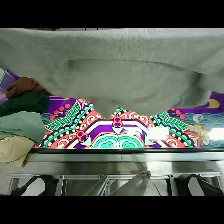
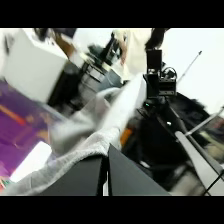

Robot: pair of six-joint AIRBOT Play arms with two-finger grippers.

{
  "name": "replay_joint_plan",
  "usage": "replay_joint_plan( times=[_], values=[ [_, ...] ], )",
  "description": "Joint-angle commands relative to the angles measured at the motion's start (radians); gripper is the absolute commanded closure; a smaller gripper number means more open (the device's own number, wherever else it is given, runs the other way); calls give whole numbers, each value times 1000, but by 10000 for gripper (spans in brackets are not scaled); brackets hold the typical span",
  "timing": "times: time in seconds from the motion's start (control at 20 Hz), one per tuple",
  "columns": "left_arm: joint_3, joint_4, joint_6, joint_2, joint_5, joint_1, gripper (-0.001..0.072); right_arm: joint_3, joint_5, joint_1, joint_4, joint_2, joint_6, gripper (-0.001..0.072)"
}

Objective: Fold the shirts.

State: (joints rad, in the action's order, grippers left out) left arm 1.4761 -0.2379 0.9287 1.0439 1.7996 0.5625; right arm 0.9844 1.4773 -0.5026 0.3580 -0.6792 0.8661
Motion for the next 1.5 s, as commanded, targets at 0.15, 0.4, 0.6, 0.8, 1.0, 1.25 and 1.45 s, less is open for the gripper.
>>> replay_joint_plan(
  times=[0.15,0.4,0.6,0.8,1.0,1.25,1.45],
  values=[
    [-1,192,-23,-164,-69,83,690,27,-156,-14,-331,99,44,695],
    [-1,592,-35,90,-211,-216,690,-64,-266,142,-537,-66,47,695],
    [35,809,-68,406,-410,-407,690,-169,-494,316,-629,-302,19,694],
    [335,846,25,779,-419,-449,694,-136,-718,380,-546,-621,-160,694],
    [634,846,157,1004,-388,-435,166,42,-655,311,-549,-806,-186,253],
    [470,881,209,906,-291,-287,0,117,-353,62,-826,-729,10,247],
    [197,928,246,808,-124,-174,0,-16,-142,-60,-1193,-627,198,247]
  ],
)
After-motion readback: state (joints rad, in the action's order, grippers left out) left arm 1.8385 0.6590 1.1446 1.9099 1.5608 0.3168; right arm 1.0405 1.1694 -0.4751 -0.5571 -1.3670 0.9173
